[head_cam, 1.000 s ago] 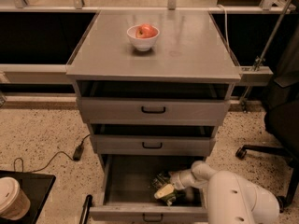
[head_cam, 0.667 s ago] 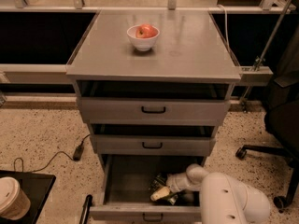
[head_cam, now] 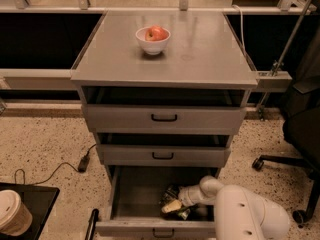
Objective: Pick green jalapeno chip bag from bottom drawer and place on counter
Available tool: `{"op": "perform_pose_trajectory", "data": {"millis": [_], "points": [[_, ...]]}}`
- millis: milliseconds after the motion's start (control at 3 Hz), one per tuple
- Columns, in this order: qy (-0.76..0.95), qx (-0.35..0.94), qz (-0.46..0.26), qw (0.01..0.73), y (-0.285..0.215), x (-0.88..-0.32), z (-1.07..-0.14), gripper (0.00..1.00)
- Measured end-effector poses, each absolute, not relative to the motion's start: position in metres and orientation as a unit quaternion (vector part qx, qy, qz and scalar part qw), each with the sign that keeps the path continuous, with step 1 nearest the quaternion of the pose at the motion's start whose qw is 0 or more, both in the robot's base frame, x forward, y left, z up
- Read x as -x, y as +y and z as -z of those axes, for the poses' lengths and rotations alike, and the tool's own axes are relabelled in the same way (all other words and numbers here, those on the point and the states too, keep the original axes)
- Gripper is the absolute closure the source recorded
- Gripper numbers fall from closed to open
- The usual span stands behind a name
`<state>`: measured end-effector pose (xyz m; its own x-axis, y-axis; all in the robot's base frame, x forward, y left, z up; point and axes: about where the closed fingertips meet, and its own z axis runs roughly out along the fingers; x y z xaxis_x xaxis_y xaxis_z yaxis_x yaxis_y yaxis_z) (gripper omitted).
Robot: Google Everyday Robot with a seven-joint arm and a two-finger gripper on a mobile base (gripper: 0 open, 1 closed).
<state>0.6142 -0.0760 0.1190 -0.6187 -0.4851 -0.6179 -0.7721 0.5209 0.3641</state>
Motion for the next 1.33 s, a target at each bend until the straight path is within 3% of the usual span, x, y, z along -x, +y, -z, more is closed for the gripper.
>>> {"op": "perform_pose_trajectory", "data": {"millis": [1000, 1333], "points": [[0.842, 0.373, -0.317, 0.227, -0.076, -0.6142, -0.119, 0.89], [0.842, 0.373, -0.317, 0.227, -0.0764, -0.6148, -0.124, 1.0]]}}
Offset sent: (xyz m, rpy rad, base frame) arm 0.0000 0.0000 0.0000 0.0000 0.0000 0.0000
